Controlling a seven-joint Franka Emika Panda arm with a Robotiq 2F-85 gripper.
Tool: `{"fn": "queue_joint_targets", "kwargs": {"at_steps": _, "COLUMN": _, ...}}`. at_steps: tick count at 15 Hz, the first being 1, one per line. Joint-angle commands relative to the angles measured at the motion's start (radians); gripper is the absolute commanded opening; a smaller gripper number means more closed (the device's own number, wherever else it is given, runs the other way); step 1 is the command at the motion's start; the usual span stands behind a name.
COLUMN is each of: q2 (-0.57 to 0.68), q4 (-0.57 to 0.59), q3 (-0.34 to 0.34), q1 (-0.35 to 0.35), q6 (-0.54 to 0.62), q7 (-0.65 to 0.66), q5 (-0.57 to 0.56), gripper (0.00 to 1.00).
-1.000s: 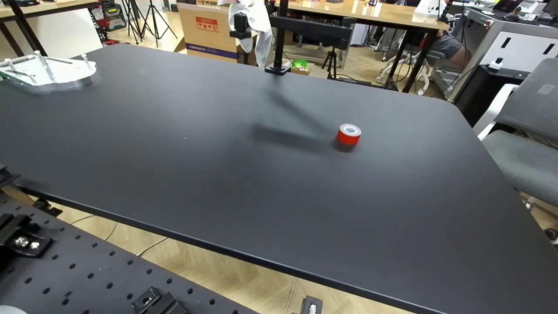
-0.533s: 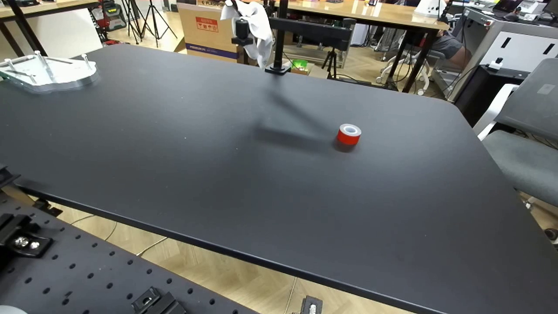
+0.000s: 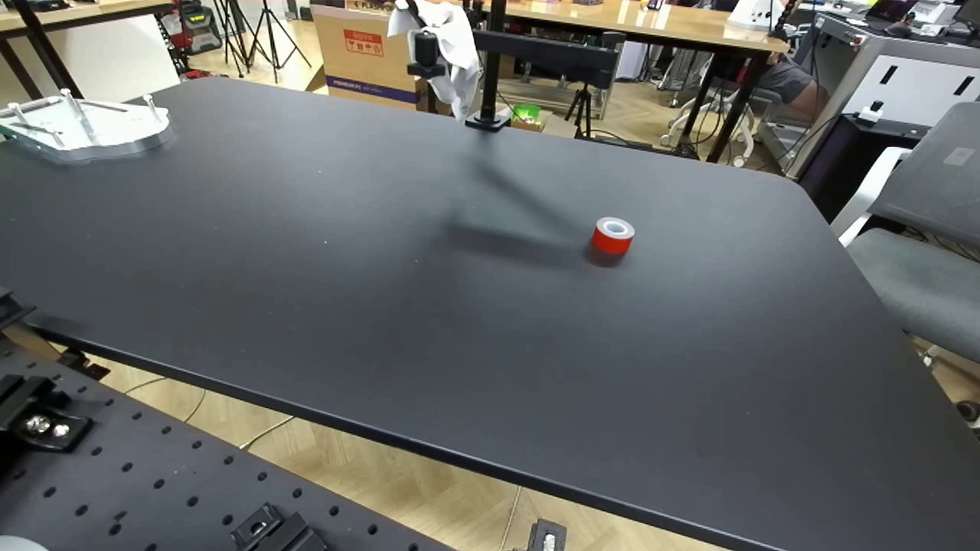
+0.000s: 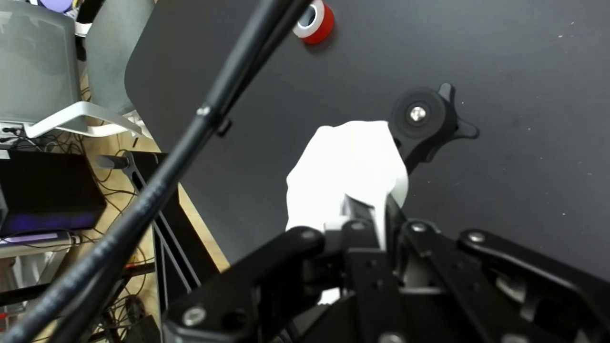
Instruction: Hang the cloth on the black stand
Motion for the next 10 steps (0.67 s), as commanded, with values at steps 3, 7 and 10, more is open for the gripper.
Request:
{"fn": "queue_joint_targets", "kwargs": {"at_steps": 3, "q2": 0.008, "q4": 0.015, "q3": 0.007, "q1": 0.001, "q6": -0.019, "q7": -0.039, "q5": -0.001, "gripper": 0.57}}
{"fn": "queue_joint_targets", "kwargs": {"at_steps": 7, "q2": 0.009, "q4": 0.018, "q3": 0.015, "q1": 0.013, "q6": -0.021, "q7": -0.046, "q5": -0.018, "gripper": 0.83}}
{"fn": "queue_joint_targets", "kwargs": {"at_steps": 10, "q2": 0.007, "q4": 0.021, "q3": 0.023, "q1": 0.022, "q6": -0.021, "q7": -0.048, "q5": -0.027, "gripper": 1.00}}
